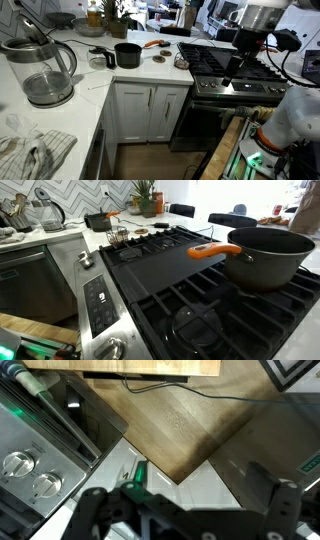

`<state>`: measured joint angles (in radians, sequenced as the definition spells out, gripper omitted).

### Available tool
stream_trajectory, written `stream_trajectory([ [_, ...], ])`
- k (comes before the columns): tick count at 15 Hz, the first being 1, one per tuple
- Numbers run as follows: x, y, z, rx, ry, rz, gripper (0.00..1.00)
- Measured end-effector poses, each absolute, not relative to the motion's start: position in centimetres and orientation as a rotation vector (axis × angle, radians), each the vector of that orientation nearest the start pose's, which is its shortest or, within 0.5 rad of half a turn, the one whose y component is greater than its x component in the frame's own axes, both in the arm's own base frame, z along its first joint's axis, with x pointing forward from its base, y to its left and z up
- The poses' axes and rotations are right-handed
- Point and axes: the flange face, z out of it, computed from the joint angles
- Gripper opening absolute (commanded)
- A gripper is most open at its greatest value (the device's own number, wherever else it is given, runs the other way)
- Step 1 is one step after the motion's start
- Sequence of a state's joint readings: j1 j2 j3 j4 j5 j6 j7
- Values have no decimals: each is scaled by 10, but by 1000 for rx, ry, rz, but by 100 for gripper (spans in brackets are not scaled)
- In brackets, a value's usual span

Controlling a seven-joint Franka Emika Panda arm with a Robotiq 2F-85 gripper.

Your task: Put the transparent kettle on the stove

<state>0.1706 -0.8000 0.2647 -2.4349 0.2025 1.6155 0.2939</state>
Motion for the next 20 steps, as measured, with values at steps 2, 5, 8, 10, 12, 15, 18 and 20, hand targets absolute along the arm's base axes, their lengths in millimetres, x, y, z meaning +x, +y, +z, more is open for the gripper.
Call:
stream_trajectory([
  [2,268,167,550,-3139,-74,59,100],
  [5,270,167,551,-3135,-74,38,100],
  [8,294,169,562,-3094,-89,-150,100],
  [10,318,176,573,-3063,-131,-271,100],
  [12,345,186,581,-3050,-197,-363,100],
  [15,390,207,585,-3071,-319,-451,100],
  [18,440,221,587,-3090,-399,-531,100],
  [20,472,224,589,-3093,-424,-586,100],
])
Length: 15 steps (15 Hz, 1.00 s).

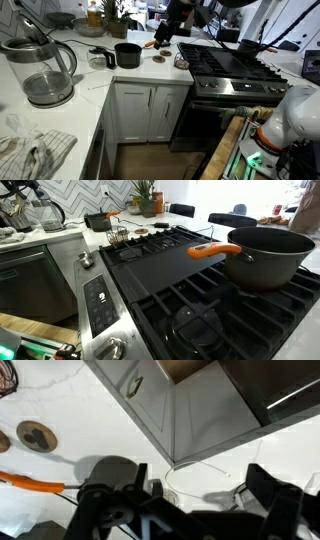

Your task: Put the transparent kettle on the stove

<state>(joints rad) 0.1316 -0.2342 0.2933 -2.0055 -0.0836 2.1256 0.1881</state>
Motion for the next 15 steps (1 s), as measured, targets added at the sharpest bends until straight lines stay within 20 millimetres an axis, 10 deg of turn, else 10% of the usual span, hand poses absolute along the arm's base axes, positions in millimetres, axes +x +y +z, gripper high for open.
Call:
stream_trajectory([
  [4,513,224,586,-3080,-424,-633,100],
  [11,521,223,587,-3073,-421,-642,100],
  [15,571,207,562,-3039,-390,-662,100],
])
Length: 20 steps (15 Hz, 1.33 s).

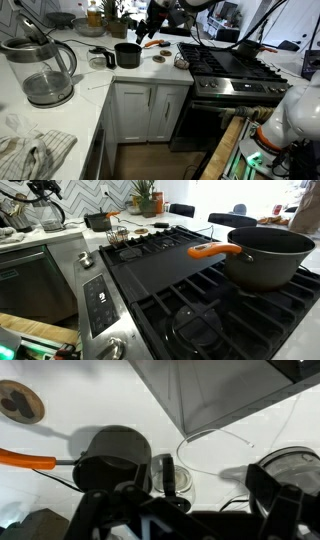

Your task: Put the transparent kettle on the stove

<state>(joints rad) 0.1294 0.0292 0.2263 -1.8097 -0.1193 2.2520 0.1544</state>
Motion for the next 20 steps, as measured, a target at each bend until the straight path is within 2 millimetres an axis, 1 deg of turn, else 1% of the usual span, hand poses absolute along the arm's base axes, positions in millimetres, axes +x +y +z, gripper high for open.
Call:
stream_trajectory([
  [3,620,197,532,-3014,-356,-694,100],
  [5,648,200,512,-2985,-361,-727,100],
  [7,668,207,494,-2960,-385,-746,100],
  [10,691,219,473,-2920,-440,-778,100],
  [12,704,227,463,-2901,-463,-799,100],
  [16,727,237,450,-2865,-457,-859,100],
  [20,748,241,437,-2857,-449,-908,100],
])
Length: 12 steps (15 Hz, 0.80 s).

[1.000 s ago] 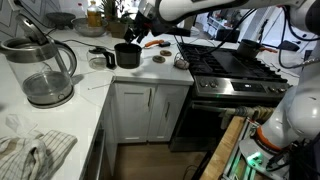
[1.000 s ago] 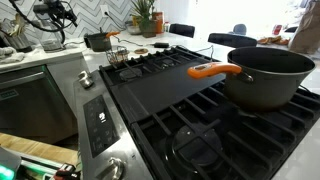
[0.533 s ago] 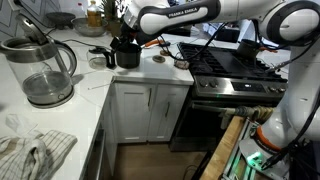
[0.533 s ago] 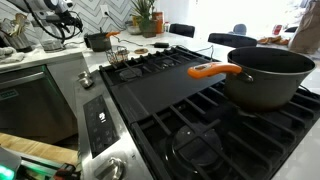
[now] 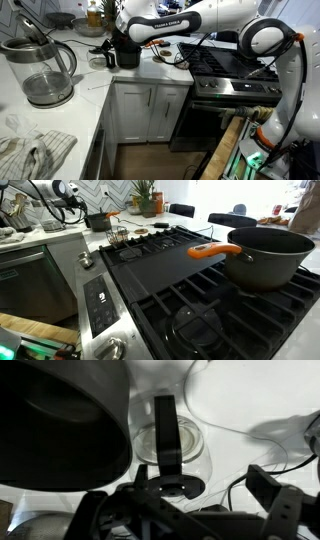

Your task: Put the transparent kettle on the stove

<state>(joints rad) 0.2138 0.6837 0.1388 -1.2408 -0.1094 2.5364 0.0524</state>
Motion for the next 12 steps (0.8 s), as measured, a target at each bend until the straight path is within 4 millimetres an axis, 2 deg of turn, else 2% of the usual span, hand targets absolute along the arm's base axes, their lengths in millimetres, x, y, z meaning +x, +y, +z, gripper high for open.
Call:
stream_trajectory([
  [6,769,248,414,-2848,-448,-953,100],
  [7,771,250,410,-2848,-452,-960,94],
  [8,773,251,406,-2849,-456,-965,74],
  [10,776,253,400,-2853,-465,-973,69],
  [11,778,254,397,-2856,-474,-978,64],
  [12,779,254,395,-2858,-481,-983,53],
])
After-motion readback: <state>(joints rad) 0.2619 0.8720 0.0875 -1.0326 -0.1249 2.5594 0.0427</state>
